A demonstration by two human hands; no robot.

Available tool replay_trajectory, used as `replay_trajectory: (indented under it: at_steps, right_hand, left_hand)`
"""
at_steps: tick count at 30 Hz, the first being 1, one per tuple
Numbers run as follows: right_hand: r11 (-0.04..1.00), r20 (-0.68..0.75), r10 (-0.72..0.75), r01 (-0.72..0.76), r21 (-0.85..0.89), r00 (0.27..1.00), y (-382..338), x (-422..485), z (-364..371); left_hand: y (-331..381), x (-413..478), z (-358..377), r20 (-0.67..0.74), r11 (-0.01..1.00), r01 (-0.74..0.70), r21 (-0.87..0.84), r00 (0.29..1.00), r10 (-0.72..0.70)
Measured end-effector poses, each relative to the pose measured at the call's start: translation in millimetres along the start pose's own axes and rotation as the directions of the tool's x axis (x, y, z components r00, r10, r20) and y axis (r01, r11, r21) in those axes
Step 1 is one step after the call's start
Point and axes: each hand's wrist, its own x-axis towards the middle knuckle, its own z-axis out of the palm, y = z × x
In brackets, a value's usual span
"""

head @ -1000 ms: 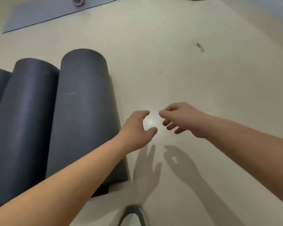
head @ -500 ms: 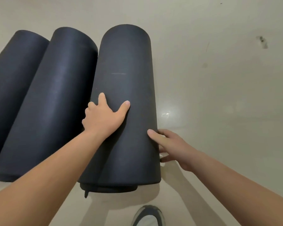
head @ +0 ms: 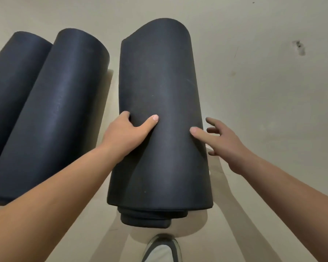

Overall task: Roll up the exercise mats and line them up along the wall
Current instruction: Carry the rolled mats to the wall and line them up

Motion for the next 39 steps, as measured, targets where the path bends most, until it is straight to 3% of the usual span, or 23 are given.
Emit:
replay_trajectory:
  at_steps: [5, 8, 10, 11, 13, 16, 21, 24, 27, 29, 32, 35, 39]
  right_hand:
    - [1.000, -0.011, -0.022, 0.022, -0.008, 1.000, -13, -4, -27]
    - [0.997, -0.105, 0.033, -0.041, -0.070, 0.994, -3, -4, -53]
    - [0.996, -0.125, 0.042, -0.052, -0.073, 0.991, -2, -9, -70]
    - [0.997, -0.106, 0.039, -0.046, -0.068, 0.994, -2, -11, -76]
    - [0.996, -0.095, 0.021, -0.029, -0.082, 0.995, -2, -15, -84]
    - [0.988, -0.227, -0.031, -0.004, -0.154, 0.974, 0, -18, -90]
    - [0.987, -0.281, 0.002, -0.047, -0.154, 0.960, -11, -25, -117]
    - [0.991, -0.337, -0.019, -0.028, -0.134, 0.941, -17, -28, -138]
    - [0.995, -0.382, -0.052, 0.013, -0.103, 0.923, -27, -31, -148]
    - [0.986, -0.377, -0.056, -0.008, -0.166, 0.924, -31, -31, -152]
    - [0.922, -0.353, -0.120, -0.027, -0.385, 0.928, -36, -39, -160]
    - [0.775, -0.301, -0.174, -0.059, -0.630, 0.938, -33, -52, -170]
    - [0.615, -0.208, -0.147, -0.075, -0.785, 0.967, -13, -76, -183]
  left_hand:
    - [13, -9, 20, -0.070, 0.970, -0.208, -0.126, 0.977, 0.201]
    - [16, -6, 27, 0.023, 0.986, -0.033, -0.164, 0.999, 0.037]
    - [32, -12, 34, 0.219, 0.958, 0.151, -0.245, 0.971, -0.097]
    - [42, -18, 41, 0.305, 0.936, 0.190, -0.298, 0.948, -0.095]
    - [59, -24, 62, 0.276, 0.907, 0.138, -0.398, 0.961, -0.026]
    - [81, -31, 88, 0.185, 0.916, 0.012, -0.401, 0.980, 0.068]
    - [108, -38, 102, 0.278, 0.897, -0.027, -0.441, 0.946, 0.166]
    - [104, -32, 109, 0.243, 0.902, -0.077, -0.425, 0.950, 0.196]
    - [104, -30, 111, 0.311, 0.925, 0.073, -0.372, 0.949, 0.050]
    - [107, -30, 115, 0.427, 0.916, 0.171, -0.363, 0.904, 0.000]
    - [120, -39, 134, 0.539, 0.901, 0.260, -0.347, 0.842, -0.036]
    - [130, -48, 152, 0.483, 0.864, 0.262, -0.429, 0.875, -0.026]
    - [136, -48, 162, 0.434, 0.876, 0.180, -0.447, 0.900, 0.036]
